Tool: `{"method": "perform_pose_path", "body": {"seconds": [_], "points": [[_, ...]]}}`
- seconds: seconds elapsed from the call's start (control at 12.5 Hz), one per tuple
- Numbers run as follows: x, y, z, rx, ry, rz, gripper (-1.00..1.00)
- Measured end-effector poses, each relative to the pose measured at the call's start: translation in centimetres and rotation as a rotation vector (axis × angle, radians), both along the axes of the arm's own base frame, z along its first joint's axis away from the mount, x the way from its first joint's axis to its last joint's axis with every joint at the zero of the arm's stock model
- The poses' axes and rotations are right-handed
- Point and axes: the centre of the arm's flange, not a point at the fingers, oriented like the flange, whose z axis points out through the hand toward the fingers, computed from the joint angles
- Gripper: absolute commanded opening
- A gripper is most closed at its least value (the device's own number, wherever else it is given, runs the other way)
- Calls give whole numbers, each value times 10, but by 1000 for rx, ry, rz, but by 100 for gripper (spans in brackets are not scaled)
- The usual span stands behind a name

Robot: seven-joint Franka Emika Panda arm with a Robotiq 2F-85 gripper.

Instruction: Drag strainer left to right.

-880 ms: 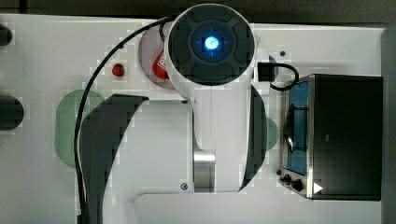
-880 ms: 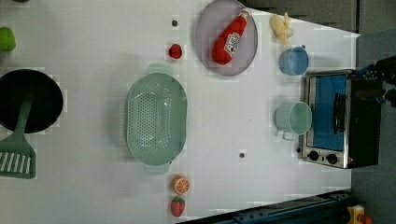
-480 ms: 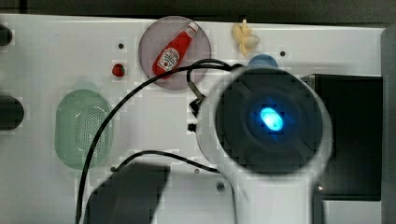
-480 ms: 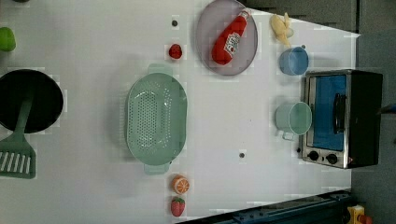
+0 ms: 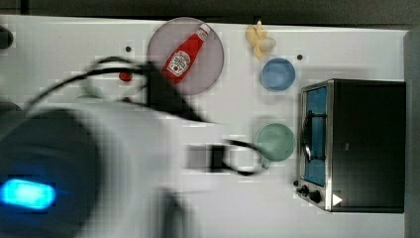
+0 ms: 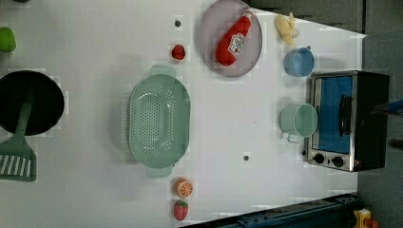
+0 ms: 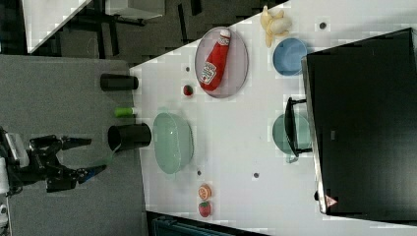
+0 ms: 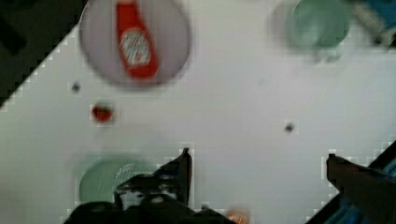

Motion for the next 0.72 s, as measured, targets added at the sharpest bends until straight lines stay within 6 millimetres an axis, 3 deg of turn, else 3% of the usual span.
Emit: {"method": "perform_pose_path", "body": {"seconds": [0.24, 0.4, 0.56, 0.72], "points": [[-5, 126, -60, -37, 18, -31, 100], [-20, 195, -105, -15, 57, -99, 100], [-39, 235, -159, -4, 79, -211, 100], [-43, 258, -206, 29, 45, -315, 100]]}}
